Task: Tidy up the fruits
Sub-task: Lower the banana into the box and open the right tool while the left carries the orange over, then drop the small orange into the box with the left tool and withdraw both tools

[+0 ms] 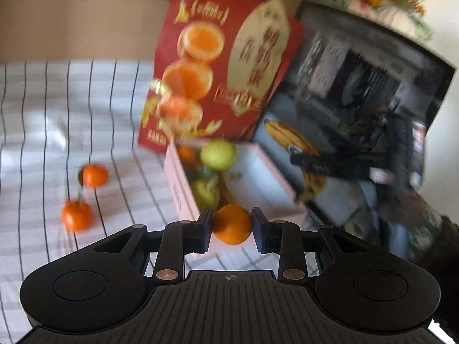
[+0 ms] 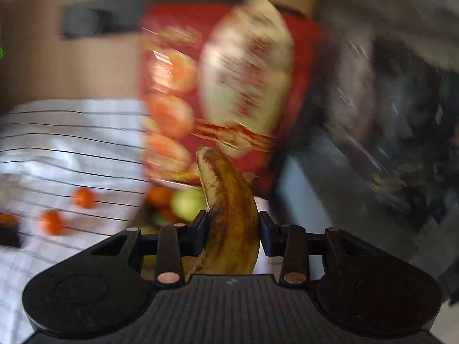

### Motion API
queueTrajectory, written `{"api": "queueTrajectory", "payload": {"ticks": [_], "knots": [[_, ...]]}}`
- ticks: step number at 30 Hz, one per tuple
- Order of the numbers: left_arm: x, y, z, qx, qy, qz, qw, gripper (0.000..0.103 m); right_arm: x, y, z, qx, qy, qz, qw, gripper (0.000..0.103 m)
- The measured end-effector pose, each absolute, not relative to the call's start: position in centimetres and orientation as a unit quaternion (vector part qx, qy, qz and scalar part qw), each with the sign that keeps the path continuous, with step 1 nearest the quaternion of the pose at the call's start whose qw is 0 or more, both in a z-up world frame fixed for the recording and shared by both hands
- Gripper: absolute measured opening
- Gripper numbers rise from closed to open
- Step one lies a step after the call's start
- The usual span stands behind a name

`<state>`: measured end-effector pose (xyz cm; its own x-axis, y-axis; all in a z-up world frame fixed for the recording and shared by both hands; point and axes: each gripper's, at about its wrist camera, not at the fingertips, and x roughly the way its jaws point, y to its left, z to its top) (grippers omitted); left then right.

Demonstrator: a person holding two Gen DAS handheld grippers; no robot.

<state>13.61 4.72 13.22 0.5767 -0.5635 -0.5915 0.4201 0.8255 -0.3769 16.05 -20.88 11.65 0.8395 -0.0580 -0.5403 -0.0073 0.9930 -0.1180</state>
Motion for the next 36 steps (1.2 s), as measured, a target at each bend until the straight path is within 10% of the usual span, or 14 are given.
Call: {"api": "queueTrajectory", "payload": {"ticks": [20,36], "knots": [[12.3,6.1,10.1,-0.120,0.441,-0.194,0.868,0.034,21.1,-20.9,3.2,-0.076,0.375,0.054,0.923,0.037],[20.7,-3.9,14.2,-0.078,0.392,-0.293,0.869,0.034,9.2,-23.8,8.0,-0.039,0.283,0.036,0.958,0.065]]}}
